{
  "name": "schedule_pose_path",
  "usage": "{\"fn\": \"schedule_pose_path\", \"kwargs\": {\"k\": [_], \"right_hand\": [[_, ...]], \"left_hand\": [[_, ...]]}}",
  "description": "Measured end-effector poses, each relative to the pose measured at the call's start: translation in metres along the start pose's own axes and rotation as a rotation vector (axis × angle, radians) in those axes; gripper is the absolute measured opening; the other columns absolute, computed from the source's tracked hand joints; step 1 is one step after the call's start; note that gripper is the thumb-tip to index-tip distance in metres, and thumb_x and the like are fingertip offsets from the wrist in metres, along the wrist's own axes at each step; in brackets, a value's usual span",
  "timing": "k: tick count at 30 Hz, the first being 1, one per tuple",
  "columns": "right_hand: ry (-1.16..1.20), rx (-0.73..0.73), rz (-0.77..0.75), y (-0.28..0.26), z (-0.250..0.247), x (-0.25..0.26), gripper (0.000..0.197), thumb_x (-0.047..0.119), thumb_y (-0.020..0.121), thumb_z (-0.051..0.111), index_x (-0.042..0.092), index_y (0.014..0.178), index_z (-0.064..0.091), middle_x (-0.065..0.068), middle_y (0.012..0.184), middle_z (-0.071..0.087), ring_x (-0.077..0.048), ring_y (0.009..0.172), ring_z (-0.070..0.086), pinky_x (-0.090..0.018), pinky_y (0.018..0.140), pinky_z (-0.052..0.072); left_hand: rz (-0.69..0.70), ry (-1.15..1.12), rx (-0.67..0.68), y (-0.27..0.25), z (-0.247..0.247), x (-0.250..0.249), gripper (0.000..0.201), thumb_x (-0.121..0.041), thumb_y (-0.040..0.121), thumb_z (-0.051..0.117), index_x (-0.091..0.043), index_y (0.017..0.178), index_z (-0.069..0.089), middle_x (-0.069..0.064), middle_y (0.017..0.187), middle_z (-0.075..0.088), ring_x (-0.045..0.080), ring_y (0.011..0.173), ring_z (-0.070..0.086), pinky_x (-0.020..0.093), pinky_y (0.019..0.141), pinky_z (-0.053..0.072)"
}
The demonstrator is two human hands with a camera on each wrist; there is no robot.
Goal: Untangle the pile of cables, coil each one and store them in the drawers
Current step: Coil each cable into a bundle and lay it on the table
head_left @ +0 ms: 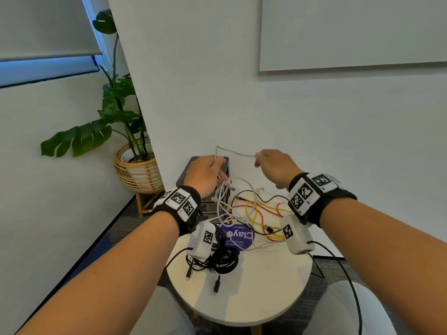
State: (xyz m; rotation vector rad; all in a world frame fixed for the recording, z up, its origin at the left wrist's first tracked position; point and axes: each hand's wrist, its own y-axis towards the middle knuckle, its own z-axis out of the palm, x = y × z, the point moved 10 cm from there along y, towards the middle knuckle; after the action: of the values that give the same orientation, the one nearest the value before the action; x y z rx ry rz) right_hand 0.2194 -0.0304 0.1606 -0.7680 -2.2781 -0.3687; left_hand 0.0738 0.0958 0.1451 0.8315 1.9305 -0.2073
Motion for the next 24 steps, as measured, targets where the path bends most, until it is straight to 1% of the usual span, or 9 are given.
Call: {"fn": "schedule_pose_path", "kwargs": {"k": [3,4,7,9,13,15,17,20,24], "right_hand": [[0.093,0.288,0.050,-0.008,0.043,-0.005,0.036,0.042,0.095,0.065,0.007,0.106,0.064,-0.006,0.083,0.058,-0.016,0.057,0.046,-0.024,0.046,0.035],[0.111,0.323,0.025,-0.011,0.052,-0.002,0.037,0.044,0.091,0.070,0.010,0.105,0.064,-0.004,0.082,0.059,-0.014,0.056,0.046,-0.022,0.046,0.035],[-0.001,0.200,-0.141,-0.011,0.057,0.011,0.034,0.040,0.088,0.076,0.010,0.103,0.069,0.007,0.077,0.056,-0.010,0.065,0.048,-0.023,0.056,0.035],[0.032,0.105,-0.165,-0.007,0.053,0.009,0.030,0.036,0.090,0.074,0.006,0.094,0.071,0.006,0.072,0.056,-0.011,0.066,0.050,-0.024,0.058,0.036],[0.059,0.144,-0.142,-0.001,0.056,0.001,0.022,0.029,0.094,0.070,0.010,0.083,0.069,0.004,0.067,0.054,-0.010,0.057,0.045,-0.025,0.055,0.034],[-0.051,0.161,-0.112,0.003,0.057,-0.010,0.020,0.025,0.093,0.071,0.009,0.081,0.068,0.000,0.076,0.064,-0.016,0.067,0.057,-0.029,0.061,0.045],[-0.161,0.146,-0.069,0.007,0.056,-0.022,0.014,0.021,0.092,0.070,0.008,0.086,0.071,-0.006,0.093,0.072,-0.025,0.087,0.066,-0.035,0.076,0.052],[-0.077,0.109,-0.069,0.005,0.051,-0.021,0.011,0.019,0.089,0.066,0.016,0.098,0.071,-0.002,0.103,0.067,-0.024,0.095,0.062,-0.034,0.080,0.050],[0.156,0.153,-0.131,0.001,0.056,0.001,0.037,0.044,0.086,0.073,0.017,0.111,0.065,0.004,0.103,0.061,-0.016,0.094,0.057,-0.035,0.079,0.045]], "left_hand": [[-0.013,-0.062,-0.030,-0.001,-0.002,-0.003,0.032,-0.031,0.107,0.049,-0.009,0.103,0.072,0.008,0.075,0.075,0.030,0.074,0.075,0.050,0.076,0.063],[-0.016,-0.073,-0.038,-0.002,-0.002,-0.005,0.031,-0.030,0.106,0.050,-0.009,0.103,0.073,0.010,0.077,0.075,0.032,0.073,0.075,0.050,0.074,0.064],[-0.041,-0.146,-0.036,-0.003,-0.002,-0.007,0.030,-0.027,0.107,0.052,-0.005,0.104,0.072,0.016,0.083,0.074,0.035,0.078,0.075,0.049,0.074,0.064],[-0.057,-0.191,-0.003,-0.005,0.000,-0.009,0.028,-0.026,0.106,0.053,-0.005,0.107,0.071,0.020,0.089,0.074,0.036,0.081,0.075,0.046,0.075,0.065],[-0.049,-0.167,0.053,-0.009,0.002,-0.010,0.028,-0.028,0.107,0.050,-0.013,0.120,0.069,0.020,0.100,0.071,0.035,0.086,0.075,0.045,0.075,0.065],[-0.004,-0.055,0.025,-0.009,-0.001,-0.012,0.030,-0.033,0.108,0.046,-0.018,0.122,0.068,0.013,0.097,0.072,0.031,0.083,0.074,0.048,0.076,0.064],[0.015,-0.001,-0.013,-0.008,-0.005,-0.013,0.032,-0.033,0.109,0.044,-0.018,0.124,0.067,0.008,0.092,0.072,0.028,0.080,0.074,0.047,0.074,0.064],[-0.041,-0.105,-0.009,-0.007,-0.001,-0.008,0.033,-0.030,0.109,0.044,-0.014,0.128,0.066,0.012,0.093,0.073,0.032,0.081,0.075,0.049,0.075,0.064],[-0.019,-0.114,0.052,-0.005,0.012,-0.013,0.034,-0.036,0.109,0.042,-0.025,0.132,0.064,0.010,0.105,0.072,0.030,0.093,0.073,0.048,0.081,0.063]]}}
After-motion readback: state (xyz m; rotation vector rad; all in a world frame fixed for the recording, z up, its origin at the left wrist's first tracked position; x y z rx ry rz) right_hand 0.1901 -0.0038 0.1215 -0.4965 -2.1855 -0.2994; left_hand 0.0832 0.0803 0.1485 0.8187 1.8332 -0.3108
